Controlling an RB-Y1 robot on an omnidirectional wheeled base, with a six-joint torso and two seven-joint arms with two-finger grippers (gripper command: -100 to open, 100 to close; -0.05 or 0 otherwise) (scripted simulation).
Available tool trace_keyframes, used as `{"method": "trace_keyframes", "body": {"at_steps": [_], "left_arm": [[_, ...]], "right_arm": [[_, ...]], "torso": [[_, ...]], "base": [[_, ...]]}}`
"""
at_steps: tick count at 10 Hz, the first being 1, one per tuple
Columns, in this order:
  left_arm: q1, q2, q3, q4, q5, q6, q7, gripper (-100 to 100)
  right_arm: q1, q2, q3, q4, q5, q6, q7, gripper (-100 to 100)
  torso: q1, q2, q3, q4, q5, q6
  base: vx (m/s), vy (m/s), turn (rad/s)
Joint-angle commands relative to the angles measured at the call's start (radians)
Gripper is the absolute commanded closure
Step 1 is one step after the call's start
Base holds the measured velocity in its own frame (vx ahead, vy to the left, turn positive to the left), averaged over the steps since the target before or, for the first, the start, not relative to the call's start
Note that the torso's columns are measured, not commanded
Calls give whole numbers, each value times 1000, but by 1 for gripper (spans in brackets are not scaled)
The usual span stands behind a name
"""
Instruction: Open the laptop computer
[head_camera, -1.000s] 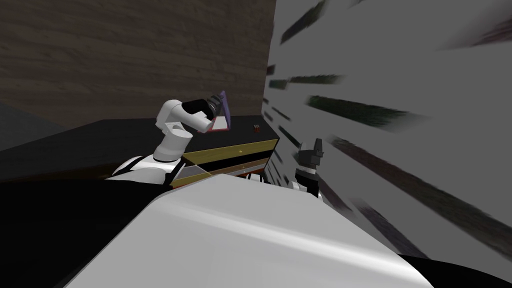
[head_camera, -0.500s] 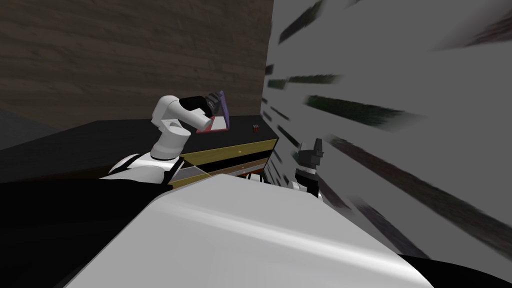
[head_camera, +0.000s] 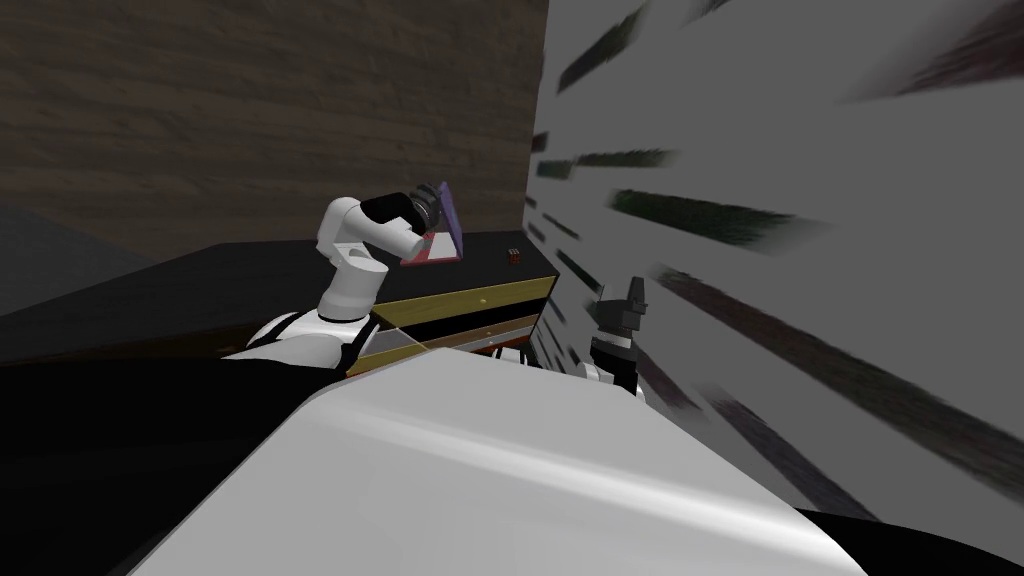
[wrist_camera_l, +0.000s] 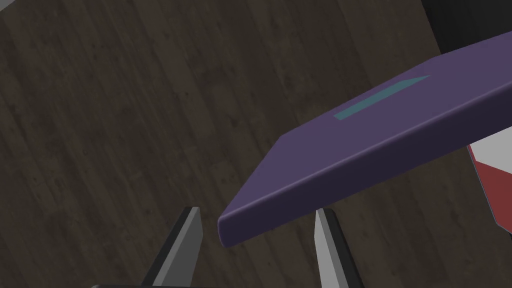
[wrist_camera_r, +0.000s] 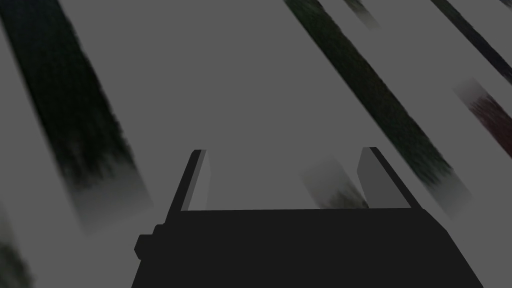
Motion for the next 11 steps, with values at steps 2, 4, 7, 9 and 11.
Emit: {"method": "trace_keyframes", "body": {"at_steps": [2,4,7,9,11], "left_arm": [[12,-86,34,78,-5,-114,44,100],[14,-111,44,97,-8,-149,56,100],[13,-145,57,121,-18,-192,70,100],[27,-199,74,159,-13,-267,93,100],[34,-226,81,177,-11,-307,104,100]], "right_arm": [[0,0,0,0,0,0,0,0],[0,0,0,0,0,0,0,0],[0,0,0,0,0,0,0,0],[0,0,0,0,0,0,0,0],[0,0,0,0,0,0,0,0]], "torso": [[-1,-5,-4,-1,-1,0],[-7,-6,-5,-1,-4,5],[-8,-10,-7,-3,-5,6],[-8,-6,-5,0,-5,5],[-6,-5,-4,0,-4,4]], "base": [[2,26,71],[0,19,53],[0,16,45],[0,20,57],[0,17,48]]}}
